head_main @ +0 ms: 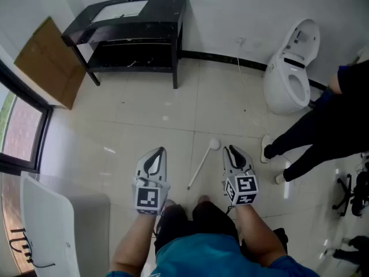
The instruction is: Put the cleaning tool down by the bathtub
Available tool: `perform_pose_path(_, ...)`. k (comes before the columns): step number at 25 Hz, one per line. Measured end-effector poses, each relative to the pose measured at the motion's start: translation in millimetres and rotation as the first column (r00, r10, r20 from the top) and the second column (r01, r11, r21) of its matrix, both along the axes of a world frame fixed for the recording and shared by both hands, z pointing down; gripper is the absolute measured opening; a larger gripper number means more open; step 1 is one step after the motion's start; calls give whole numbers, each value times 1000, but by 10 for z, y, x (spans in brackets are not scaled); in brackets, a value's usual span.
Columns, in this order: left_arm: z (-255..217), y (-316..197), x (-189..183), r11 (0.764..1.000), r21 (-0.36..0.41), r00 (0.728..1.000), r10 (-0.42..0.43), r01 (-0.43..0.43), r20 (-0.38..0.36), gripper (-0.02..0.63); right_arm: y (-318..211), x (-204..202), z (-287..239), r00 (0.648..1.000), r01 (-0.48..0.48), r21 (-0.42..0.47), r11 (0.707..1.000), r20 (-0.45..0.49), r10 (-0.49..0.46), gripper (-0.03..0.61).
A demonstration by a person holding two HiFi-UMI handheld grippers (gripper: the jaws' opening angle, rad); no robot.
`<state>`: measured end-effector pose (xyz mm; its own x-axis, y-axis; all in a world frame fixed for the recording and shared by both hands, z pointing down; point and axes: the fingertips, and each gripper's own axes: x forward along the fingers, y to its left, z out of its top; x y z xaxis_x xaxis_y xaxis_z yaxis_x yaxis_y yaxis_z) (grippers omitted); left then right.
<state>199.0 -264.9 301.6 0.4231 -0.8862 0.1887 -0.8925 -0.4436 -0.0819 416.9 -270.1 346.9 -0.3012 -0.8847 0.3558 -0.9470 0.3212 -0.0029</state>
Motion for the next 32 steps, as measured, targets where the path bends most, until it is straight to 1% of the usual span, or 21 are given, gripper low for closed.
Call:
perform_pose_path(5, 840, -424, 54, 999, -37, 1000, 7, -8, -28, 0, -451, -26, 980, 1000, -7, -66, 998, -9, 7, 92)
perform_pose_path(9, 1792, -649, 113, 998, -67, 999, 17, -20, -35, 0, -684, -17, 2098, 1000, -16, -161, 987, 3, 17, 94)
perform_pose_path(14, 3070, -896, 214, 993, -111, 998, 31, -36, -47, 0, -918, 89, 3602, 999, -53, -284, 957, -2, 54, 95)
perform_pose_path(19, 4341, -1023, 254, 985, -166, 999, 33, -39, -38, 0, -1039, 162, 4871, 998, -69, -355, 932, -17, 68, 95)
perform_pose_path(22, 4985, -1139, 248, 979, -205, 999, 8, -17, -49, 0, -1091, 193, 5588, 998, -67, -400, 914, -26, 62, 97)
perform_pose_path(24, 5323, -1230, 279, 977, -214, 999, 9, -19, -49, 0, -1115, 243, 6098, 997, -79, -442, 894, -38, 69, 97)
perform_pose_path(27, 5835, -1307, 320, 971, -228, 997, 75, -75, -9, 0, -1134, 285, 6814, 995, -104, -499, 860, -51, 91, 105)
perform_pose_path(29, 6218, -1297, 331, 958, -260, 991, 130, -122, 14, 0, -1139, 302, 7212, 992, -122, -524, 843, -41, 118, 116)
perform_pose_path(30, 6395, -1280, 343, 950, -275, 988, 156, -145, 19, 0, -1132, 312, 7389, 991, -130, -537, 834, -36, 131, 141)
perform_pose_path(32, 6705, -1256, 375, 938, -296, 980, 196, -177, 35, 2, -1110, 333, 7705, 989, -141, -560, 816, -45, 140, 143)
